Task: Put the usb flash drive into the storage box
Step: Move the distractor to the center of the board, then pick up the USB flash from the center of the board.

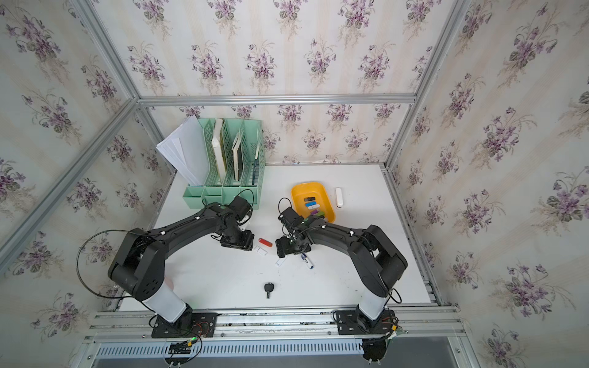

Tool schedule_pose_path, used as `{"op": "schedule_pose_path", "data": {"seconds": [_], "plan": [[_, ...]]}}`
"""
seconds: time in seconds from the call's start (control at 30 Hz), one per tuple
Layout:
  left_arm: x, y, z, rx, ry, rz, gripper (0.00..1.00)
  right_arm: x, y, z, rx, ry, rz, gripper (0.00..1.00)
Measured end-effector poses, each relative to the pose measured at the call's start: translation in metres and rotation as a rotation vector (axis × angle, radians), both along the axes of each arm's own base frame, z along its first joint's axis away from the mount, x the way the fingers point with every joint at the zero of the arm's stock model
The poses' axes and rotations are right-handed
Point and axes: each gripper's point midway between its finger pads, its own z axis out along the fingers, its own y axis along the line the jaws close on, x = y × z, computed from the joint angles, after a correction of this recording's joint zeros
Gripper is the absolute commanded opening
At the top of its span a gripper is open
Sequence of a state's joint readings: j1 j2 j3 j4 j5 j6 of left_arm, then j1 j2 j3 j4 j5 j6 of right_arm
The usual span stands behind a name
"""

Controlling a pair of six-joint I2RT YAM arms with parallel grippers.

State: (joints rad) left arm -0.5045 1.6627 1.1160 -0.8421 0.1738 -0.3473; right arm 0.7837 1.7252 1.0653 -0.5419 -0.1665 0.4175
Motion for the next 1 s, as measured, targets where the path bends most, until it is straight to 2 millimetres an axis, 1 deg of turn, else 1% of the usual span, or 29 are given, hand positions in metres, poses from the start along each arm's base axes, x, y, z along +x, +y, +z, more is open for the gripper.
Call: {"op": "schedule_pose_path", "data": {"seconds": [0.1,0.2,0.33,0.5,0.73,1.0], "plan": [[-0.001,0.001,0.000,0.005,-0.001,0.000,0.70,0.004,-0.008,0.000,-0.044,-0.025,-0.015,0.84],[-0.002,0.002,0.000,0.006,-0.002,0.001,0.70,0.007,-0.013,0.003,-0.067,-0.044,-0.024,0.83],[-0.002,0.002,-0.001,0.005,-0.004,0.001,0.70,0.009,-0.015,0.007,-0.073,-0.060,-0.029,0.79],[-0.003,0.003,-0.003,0.007,0.000,0.001,0.69,0.013,-0.012,0.007,-0.079,-0.070,-0.021,0.67],[-0.004,0.003,-0.005,0.006,0.000,0.001,0.69,0.023,-0.011,0.000,-0.133,-0.090,-0.001,0.51],[-0.006,0.004,-0.006,0.007,0.001,0.001,0.70,0.022,-0.018,-0.013,-0.183,-0.083,0.013,0.49]]}}
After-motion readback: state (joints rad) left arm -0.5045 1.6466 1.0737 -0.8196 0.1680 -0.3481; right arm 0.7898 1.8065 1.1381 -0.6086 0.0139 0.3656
